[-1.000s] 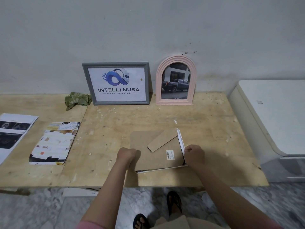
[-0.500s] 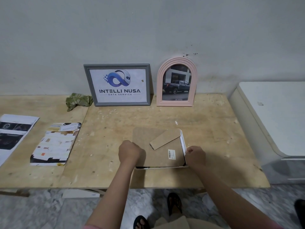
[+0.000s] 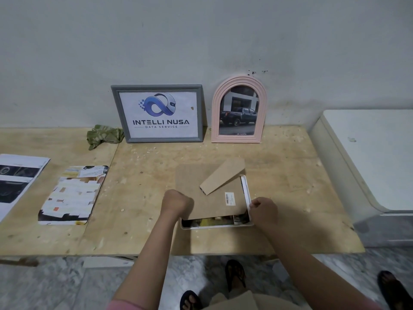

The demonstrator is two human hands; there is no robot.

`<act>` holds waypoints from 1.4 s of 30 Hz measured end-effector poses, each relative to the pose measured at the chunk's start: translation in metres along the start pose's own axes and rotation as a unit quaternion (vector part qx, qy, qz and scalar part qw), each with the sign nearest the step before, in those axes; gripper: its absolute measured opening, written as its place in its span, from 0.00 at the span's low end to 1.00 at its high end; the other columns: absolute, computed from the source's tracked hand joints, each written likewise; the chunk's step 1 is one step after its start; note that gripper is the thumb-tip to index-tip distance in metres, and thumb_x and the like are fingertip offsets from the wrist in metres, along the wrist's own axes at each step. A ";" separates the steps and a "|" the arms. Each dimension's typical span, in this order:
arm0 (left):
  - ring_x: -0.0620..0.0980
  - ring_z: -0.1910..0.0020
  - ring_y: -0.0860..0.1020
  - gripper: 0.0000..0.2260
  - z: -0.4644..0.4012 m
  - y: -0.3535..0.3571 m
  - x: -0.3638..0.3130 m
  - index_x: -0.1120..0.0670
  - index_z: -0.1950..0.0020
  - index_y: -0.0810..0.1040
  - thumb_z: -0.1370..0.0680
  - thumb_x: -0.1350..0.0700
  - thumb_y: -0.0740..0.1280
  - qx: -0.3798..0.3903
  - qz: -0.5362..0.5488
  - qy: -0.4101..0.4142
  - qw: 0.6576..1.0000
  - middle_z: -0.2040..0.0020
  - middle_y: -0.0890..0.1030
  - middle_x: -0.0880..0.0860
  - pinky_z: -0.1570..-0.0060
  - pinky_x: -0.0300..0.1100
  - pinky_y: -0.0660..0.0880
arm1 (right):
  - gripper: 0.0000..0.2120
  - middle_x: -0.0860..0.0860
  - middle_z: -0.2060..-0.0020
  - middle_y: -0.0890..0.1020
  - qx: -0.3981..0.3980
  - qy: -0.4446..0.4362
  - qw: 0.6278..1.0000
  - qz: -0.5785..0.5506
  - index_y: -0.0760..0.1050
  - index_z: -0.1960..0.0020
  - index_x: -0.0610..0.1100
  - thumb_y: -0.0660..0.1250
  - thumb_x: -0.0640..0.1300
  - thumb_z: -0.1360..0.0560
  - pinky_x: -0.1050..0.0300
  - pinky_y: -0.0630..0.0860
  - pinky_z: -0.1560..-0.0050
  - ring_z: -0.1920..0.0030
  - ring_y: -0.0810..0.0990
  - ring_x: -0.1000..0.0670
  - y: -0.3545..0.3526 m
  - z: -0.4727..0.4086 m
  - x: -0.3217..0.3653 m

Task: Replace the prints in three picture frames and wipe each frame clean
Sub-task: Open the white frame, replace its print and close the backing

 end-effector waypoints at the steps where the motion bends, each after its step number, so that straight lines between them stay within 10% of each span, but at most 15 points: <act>1: 0.49 0.71 0.70 0.02 0.000 -0.001 0.000 0.60 0.60 0.72 0.31 0.62 0.64 0.001 -0.001 -0.001 1.000 0.68 0.73 0.52 0.74 0.37 0.65 | 0.05 0.41 0.54 0.83 -0.001 0.001 1.000 -0.004 0.81 0.55 0.35 0.67 0.34 0.29 0.57 0.70 0.53 0.50 0.79 0.42 0.000 0.000 0.000; 8: 0.58 0.47 0.79 0.14 -0.005 -0.004 0.003 0.54 0.68 0.63 0.25 0.61 0.64 -0.005 0.015 -0.031 0.999 0.68 0.68 0.51 0.57 0.42 0.73 | 0.06 0.36 0.59 0.78 -0.047 -0.021 0.999 -0.018 0.80 0.56 0.33 0.66 0.31 0.31 0.58 0.67 0.61 0.57 0.77 0.36 0.005 0.005 0.008; 24: 0.53 0.72 0.72 0.04 -0.011 -0.001 0.026 0.67 0.66 0.69 0.31 0.72 0.60 0.000 0.175 -0.094 0.980 0.70 0.71 0.59 0.75 0.39 0.63 | 0.12 0.39 0.50 0.81 -0.053 0.018 0.990 -0.133 0.77 0.44 0.36 0.64 0.37 0.26 0.56 0.72 0.49 0.48 0.79 0.40 0.010 0.013 0.037; 32: 0.54 0.63 0.73 0.13 0.008 0.011 0.005 0.54 0.70 0.71 0.25 0.62 0.65 -0.072 0.192 0.036 0.978 0.68 0.74 0.51 0.62 0.39 0.67 | 0.10 0.39 0.50 0.82 -0.108 0.072 0.973 -0.190 0.77 0.45 0.34 0.64 0.36 0.25 0.60 0.70 0.54 0.49 0.80 0.40 -0.019 0.006 0.014; 42: 0.50 0.62 0.73 0.15 0.051 0.115 -0.058 0.52 0.70 0.69 0.27 0.66 0.66 0.040 0.065 0.144 0.987 0.64 0.75 0.53 0.62 0.36 0.65 | 0.15 0.38 0.41 0.78 -0.189 0.117 0.954 -0.203 0.75 0.39 0.35 0.64 0.35 0.25 0.50 0.73 0.41 0.41 0.76 0.39 -0.111 -0.005 -0.078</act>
Point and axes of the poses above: each hand's wrist, its own z-axis away from the middle knuckle, its own y-axis out of the palm, x = y × z, the point moved 3 cm from there along -z, towards the middle knuckle
